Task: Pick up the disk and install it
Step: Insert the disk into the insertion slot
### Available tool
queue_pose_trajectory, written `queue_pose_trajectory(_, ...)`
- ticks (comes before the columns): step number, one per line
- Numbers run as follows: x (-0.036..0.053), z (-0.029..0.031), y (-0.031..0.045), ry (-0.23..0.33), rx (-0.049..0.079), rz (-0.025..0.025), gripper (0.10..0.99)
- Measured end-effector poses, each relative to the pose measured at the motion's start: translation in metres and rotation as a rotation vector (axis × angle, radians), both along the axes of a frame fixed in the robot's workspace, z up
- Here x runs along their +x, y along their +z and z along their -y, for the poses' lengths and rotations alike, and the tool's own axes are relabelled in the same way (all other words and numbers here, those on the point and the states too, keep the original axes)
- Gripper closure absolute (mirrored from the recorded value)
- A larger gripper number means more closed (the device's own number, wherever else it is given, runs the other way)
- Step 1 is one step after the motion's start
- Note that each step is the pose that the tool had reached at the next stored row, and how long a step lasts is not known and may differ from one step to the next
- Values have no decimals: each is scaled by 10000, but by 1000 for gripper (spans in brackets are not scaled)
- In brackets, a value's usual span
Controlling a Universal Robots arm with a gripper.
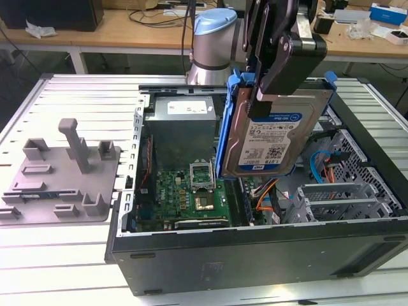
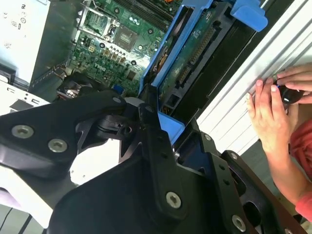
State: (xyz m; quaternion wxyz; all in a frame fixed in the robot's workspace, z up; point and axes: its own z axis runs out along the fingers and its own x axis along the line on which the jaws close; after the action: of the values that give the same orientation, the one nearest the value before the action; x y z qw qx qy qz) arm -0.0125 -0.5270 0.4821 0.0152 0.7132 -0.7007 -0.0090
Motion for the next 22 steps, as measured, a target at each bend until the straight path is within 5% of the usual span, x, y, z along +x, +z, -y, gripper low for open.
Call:
queue_pose_trajectory(6, 61, 1, -8, 0, -1, 31, 722)
queue_pose_trajectory(13, 231, 10, -16, 0, 0, 31, 722)
queue_pose_trajectory(22, 430, 84, -33, -1, 0, 30, 722)
